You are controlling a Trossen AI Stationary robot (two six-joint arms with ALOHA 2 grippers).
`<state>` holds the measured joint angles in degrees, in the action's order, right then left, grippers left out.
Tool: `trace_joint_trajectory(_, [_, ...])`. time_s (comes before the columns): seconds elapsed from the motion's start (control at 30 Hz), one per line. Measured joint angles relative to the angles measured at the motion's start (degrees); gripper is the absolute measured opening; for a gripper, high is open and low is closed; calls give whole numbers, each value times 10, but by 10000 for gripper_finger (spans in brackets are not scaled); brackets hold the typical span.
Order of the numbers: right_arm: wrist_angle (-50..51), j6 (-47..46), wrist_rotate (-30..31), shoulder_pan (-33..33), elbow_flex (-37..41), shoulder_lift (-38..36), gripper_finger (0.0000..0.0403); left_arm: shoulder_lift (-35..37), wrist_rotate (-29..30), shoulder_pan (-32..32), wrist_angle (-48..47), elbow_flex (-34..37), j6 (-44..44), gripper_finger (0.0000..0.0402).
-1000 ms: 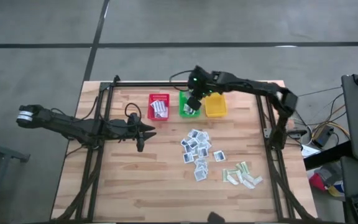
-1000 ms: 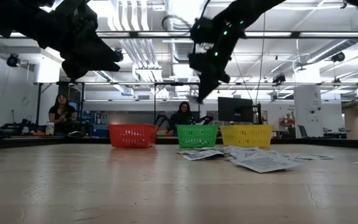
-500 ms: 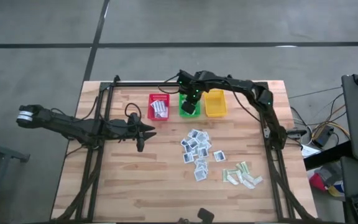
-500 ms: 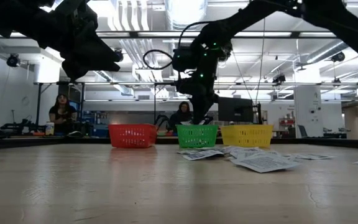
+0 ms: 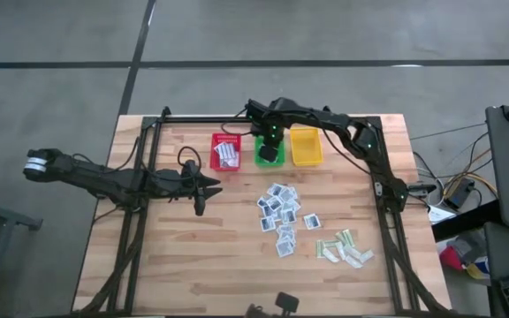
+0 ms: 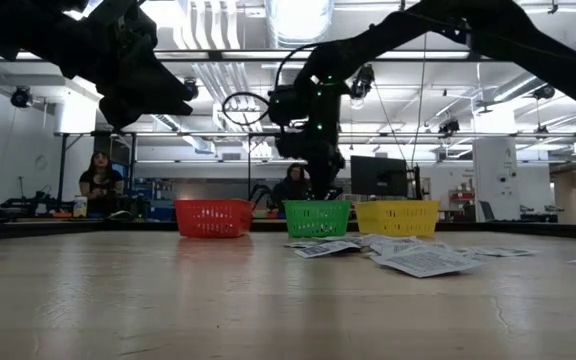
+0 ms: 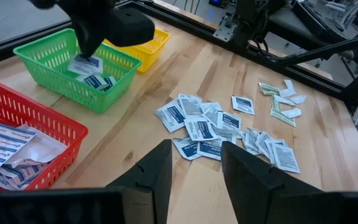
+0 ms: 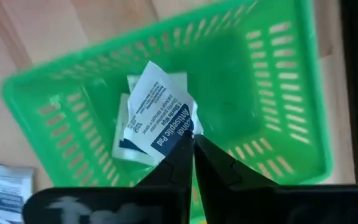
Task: Pick & Place First Aid Supplies
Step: Put the alcohol pad into the green basket
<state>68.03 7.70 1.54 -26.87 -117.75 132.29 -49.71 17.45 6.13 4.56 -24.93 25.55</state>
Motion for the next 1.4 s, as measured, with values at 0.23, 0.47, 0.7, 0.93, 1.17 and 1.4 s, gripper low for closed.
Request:
trace_joint_trajectory(0.23, [4,4,0,-4,4,1,63,0,0,0,0,0,-1,133])
trace_joint_trajectory(0.47, [34,30,0,-4,-28,0,100,0,0,0,0,0,-1,133])
trace_joint_trajectory(0.7, [107,26,-4,10,-76,-38,86,0,0,0,0,0,-3,133])
trace_joint_trajectory(0.93, [98,72,-8,43,-44,-136,55,0,0,0,-1,0,-4,133])
trace_joint_trajectory(1.17, [65,60,-16,52,84,-250,13,0,0,0,-3,0,-15,133])
trace_joint_trajectory(1.4, [-6,12,-20,58,253,-384,8,0,0,0,-3,0,-16,133])
